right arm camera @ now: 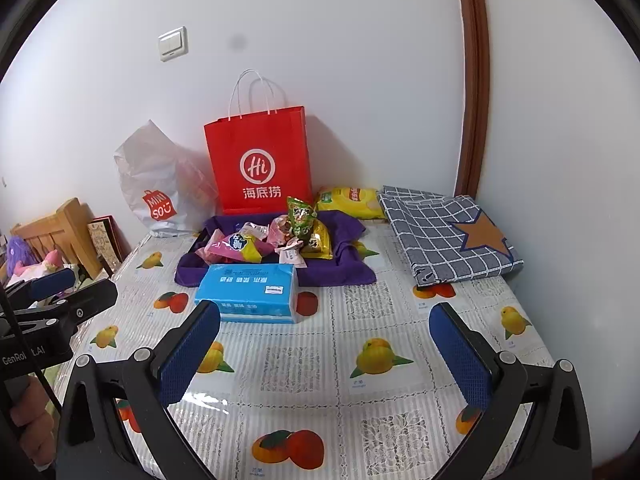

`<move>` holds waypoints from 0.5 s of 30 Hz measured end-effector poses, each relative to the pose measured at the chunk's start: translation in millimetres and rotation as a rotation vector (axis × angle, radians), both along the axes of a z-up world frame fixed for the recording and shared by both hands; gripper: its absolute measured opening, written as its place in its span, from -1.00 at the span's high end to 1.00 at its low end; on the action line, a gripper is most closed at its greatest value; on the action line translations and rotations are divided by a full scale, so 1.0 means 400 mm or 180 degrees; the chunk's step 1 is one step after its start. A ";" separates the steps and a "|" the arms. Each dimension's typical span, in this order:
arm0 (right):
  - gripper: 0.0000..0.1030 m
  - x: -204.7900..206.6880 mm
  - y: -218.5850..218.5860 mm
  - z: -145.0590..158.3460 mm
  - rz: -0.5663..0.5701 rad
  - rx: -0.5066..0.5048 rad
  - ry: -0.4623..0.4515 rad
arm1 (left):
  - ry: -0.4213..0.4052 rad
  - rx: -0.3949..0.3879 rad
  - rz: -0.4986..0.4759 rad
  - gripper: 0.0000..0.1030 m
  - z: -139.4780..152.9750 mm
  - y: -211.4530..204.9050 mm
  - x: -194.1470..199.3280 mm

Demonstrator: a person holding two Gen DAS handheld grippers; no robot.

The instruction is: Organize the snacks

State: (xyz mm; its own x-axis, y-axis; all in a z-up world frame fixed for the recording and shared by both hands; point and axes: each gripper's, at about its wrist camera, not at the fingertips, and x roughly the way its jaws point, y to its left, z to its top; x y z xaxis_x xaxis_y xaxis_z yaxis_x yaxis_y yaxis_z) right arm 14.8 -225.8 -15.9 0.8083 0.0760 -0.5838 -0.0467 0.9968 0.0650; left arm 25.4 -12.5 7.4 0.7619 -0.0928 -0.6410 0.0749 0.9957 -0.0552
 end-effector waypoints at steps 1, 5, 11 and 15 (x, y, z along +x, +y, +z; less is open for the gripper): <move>-1.00 0.000 0.001 0.000 -0.0004 -0.0008 0.0004 | 0.0000 0.0001 0.0005 -0.79 0.001 0.000 0.000; -1.00 -0.001 0.002 -0.001 -0.0021 -0.0008 0.0011 | 0.0001 0.0001 0.0002 -0.79 0.002 0.000 0.000; -1.00 0.003 0.000 -0.004 -0.0025 0.0004 0.0023 | 0.0008 -0.0003 0.0008 -0.79 0.001 -0.001 -0.001; -1.00 0.003 -0.001 -0.003 -0.0024 0.0006 0.0022 | 0.0020 0.0002 0.0015 -0.79 0.001 -0.003 -0.002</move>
State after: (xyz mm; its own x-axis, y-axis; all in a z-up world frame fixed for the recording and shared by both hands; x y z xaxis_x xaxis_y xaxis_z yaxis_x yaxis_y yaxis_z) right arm 16.1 -226.1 -17.3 0.8048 0.0710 -0.5892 -0.0387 0.9970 0.0671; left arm 24.7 -13.7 7.9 0.7584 -0.0889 -0.6457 0.0700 0.9960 -0.0549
